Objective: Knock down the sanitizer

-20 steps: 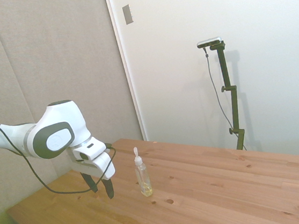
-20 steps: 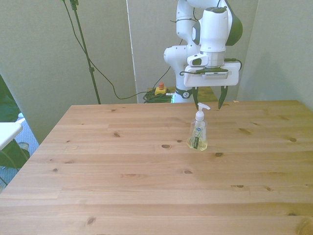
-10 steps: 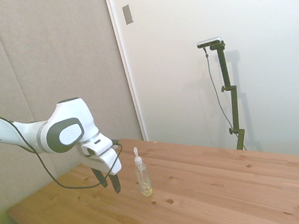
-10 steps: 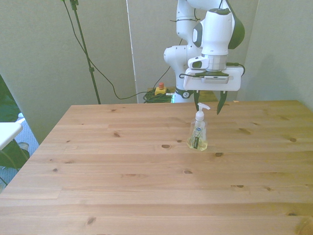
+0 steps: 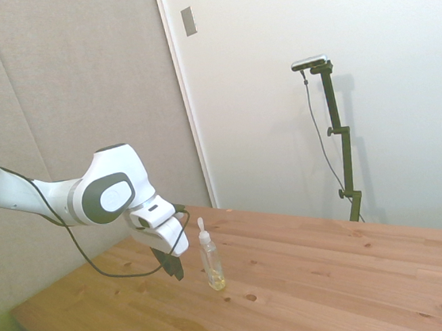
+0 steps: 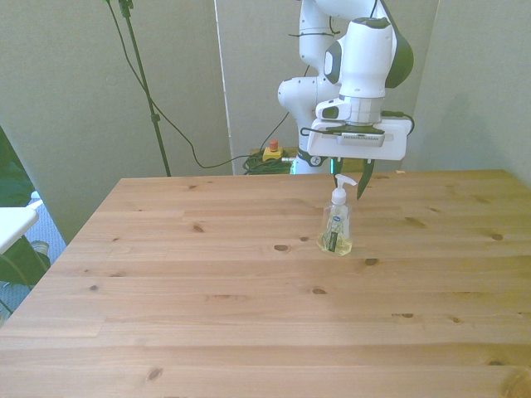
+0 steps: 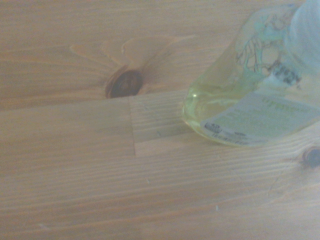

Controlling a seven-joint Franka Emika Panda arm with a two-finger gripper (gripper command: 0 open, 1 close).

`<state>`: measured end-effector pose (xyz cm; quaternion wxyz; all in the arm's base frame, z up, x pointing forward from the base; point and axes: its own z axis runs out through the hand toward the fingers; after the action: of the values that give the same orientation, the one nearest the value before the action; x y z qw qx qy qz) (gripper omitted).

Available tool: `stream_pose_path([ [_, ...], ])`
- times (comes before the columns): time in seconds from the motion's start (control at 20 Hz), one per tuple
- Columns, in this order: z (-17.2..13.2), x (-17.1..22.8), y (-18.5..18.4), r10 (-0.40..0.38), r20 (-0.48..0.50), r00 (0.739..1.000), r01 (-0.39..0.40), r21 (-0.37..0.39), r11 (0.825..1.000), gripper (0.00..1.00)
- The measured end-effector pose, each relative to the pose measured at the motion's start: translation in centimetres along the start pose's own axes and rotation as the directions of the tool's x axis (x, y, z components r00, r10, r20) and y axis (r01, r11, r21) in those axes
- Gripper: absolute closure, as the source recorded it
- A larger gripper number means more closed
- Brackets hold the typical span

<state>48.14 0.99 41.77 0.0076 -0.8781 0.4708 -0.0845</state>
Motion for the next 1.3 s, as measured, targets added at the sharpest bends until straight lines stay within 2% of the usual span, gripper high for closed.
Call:
stream_pose_path([
  [0.85, 2.1, 5.2, -3.2, 0.100, -0.013, 0.995, -0.100, 0.005, 0.995, 1.00],
  [1.3, 1.4, 11.1, -4.5, 0.189, -0.049, 0.981, -0.187, 0.042, 0.981, 1.00],
])
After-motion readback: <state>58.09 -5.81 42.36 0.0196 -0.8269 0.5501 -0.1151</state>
